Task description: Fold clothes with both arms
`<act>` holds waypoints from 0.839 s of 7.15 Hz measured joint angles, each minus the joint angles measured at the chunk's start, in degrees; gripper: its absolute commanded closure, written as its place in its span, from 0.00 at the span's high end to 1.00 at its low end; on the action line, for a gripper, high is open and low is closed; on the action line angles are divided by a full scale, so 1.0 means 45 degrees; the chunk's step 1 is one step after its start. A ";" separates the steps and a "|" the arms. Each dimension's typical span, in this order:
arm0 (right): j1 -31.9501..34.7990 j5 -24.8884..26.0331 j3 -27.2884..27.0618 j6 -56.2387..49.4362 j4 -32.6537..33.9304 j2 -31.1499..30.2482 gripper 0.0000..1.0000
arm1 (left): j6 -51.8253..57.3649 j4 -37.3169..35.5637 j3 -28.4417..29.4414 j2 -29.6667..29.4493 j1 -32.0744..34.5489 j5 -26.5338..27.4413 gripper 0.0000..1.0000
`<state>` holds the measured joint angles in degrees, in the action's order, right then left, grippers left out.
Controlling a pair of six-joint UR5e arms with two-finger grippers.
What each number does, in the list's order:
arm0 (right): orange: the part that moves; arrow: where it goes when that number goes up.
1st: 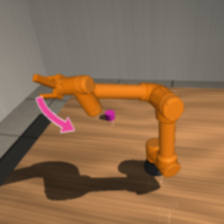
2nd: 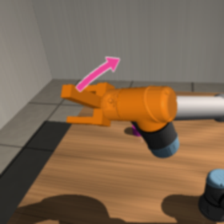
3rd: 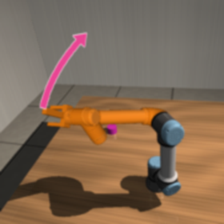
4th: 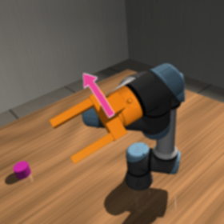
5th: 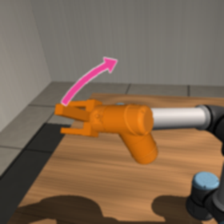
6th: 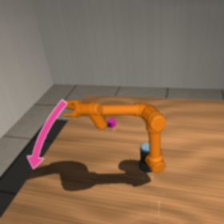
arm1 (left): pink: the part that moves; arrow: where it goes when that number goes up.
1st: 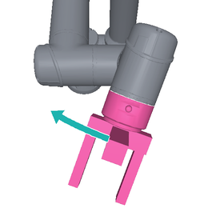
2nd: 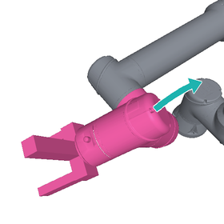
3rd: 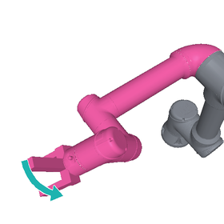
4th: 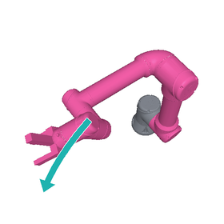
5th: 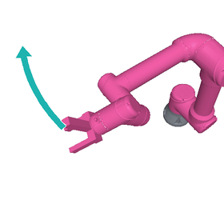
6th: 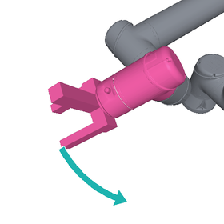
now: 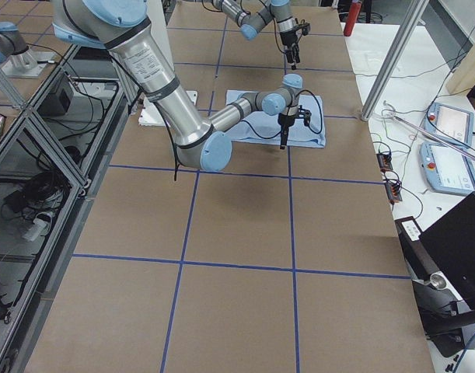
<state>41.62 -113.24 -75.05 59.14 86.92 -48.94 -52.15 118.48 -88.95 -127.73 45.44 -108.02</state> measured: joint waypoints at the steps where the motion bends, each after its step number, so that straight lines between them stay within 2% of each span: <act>1: 0.0052 0.0002 -0.0037 -0.0087 0.0007 -0.0014 1.00 | 0.0005 0.0000 0.0001 0.0004 0.0000 0.0000 1.00; 3: 0.0132 -0.0008 -0.0655 -0.0091 0.0127 -0.0077 1.00 | -0.0030 -0.0027 -0.0017 -0.0007 0.0000 -0.0162 1.00; 4: 0.0151 -0.0002 -0.1524 -0.0012 0.0267 -0.0386 1.00 | -0.0248 -0.0071 -0.0035 -0.0012 0.0000 -0.0655 1.00; 6: 0.0080 0.0024 -0.4051 0.0508 0.0431 -0.1658 1.00 | -0.1758 -0.0182 -0.0251 0.0061 -0.0036 -0.1719 1.00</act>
<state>41.98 -113.14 -93.28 61.43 88.86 -56.40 -60.06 117.66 -90.08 -127.45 45.28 -115.75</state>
